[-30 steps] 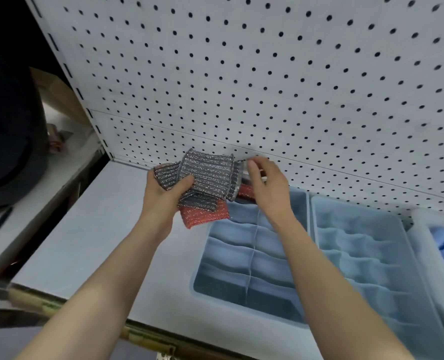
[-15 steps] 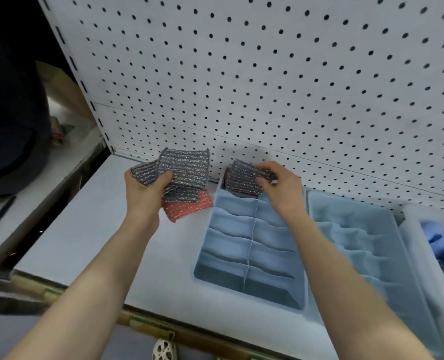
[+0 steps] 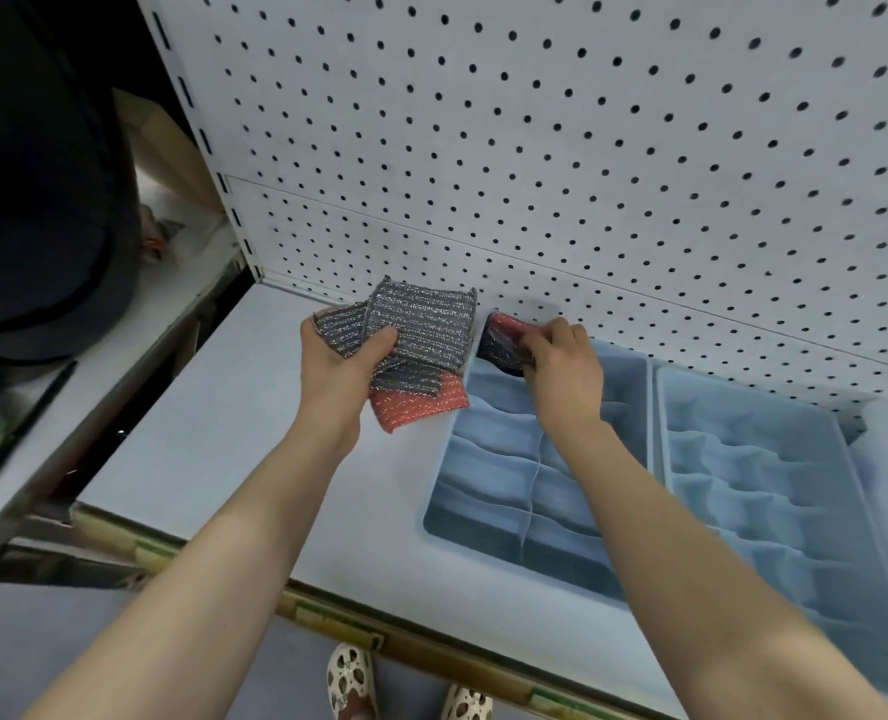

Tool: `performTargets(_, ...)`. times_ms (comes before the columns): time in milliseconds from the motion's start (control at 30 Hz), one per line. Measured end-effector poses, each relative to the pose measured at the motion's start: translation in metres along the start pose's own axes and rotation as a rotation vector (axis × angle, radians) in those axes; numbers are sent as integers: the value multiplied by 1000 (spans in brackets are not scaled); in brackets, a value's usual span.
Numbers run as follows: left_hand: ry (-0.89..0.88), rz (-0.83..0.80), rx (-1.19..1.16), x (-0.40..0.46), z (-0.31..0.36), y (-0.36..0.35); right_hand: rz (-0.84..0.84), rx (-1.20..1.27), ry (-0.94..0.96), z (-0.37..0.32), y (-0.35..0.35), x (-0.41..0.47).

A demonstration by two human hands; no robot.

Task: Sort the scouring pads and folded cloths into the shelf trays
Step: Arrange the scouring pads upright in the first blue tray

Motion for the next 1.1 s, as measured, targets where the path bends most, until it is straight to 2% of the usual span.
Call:
performTargets(67,-10,-21,18,1,1,-2,-59,-31,-29,2,-1,0)
performTargets(100,-18,-35,29,2,1,-4,-3,30,-51,1,6,1)
performTargets(167,-36,-71,53,3,2,-9,165,374,-125,-4,30,4)
performTargets(200,-47,-87,72,3,2,-13,190,615,-168,-7,39,7)
performTargets(233,-60,-99,93,3,3,-17,136,817,-175,-15,47,11)
performTargets(267,-74,-107,112,2,3,-21,21,922,-135,-25,51,15)
performTargets(333,-97,-121,135,2,3,-28,-213,939,-41,-41,53,16)
performTargets(367,-102,-133,144,2,3,-30,-249,946,-28,-43,53,16)
performTargets(400,-103,-144,154,2,3,-31,-231,997,-55,-40,53,16)
performTargets(467,-101,-145,164,3,1,-29,-68,1140,-188,-22,55,15)
performTargets(500,-99,-127,161,4,1,-26,32,1121,-241,-8,56,13)
performTargets(533,-93,-102,152,5,0,-21,95,991,-240,5,56,11)
performTargets(633,-50,-44,88,7,-1,-9,38,494,-58,22,43,2)
performTargets(700,-27,-33,44,8,-2,-4,66,415,13,21,37,-4)
performTargets(800,-25,-42,26,7,-3,-2,196,338,48,12,35,-7)
performTargets(967,-26,-58,54,7,-5,-3,42,63,90,-3,9,-7)
performTargets(1033,-25,-59,64,7,-6,-2,76,26,122,-5,15,-3)
performTargets(1100,-30,-60,87,5,-6,-2,184,25,173,-9,22,0)
Point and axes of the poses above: each hand's wrist, its own x-axis towards the middle knuckle, its own y-axis out of the back of the hand, z = x × y, the point moved 6 cm from there along x, towards the middle knuckle, and after that the axes turned 9 degrees about y, right-handed, at the moved point
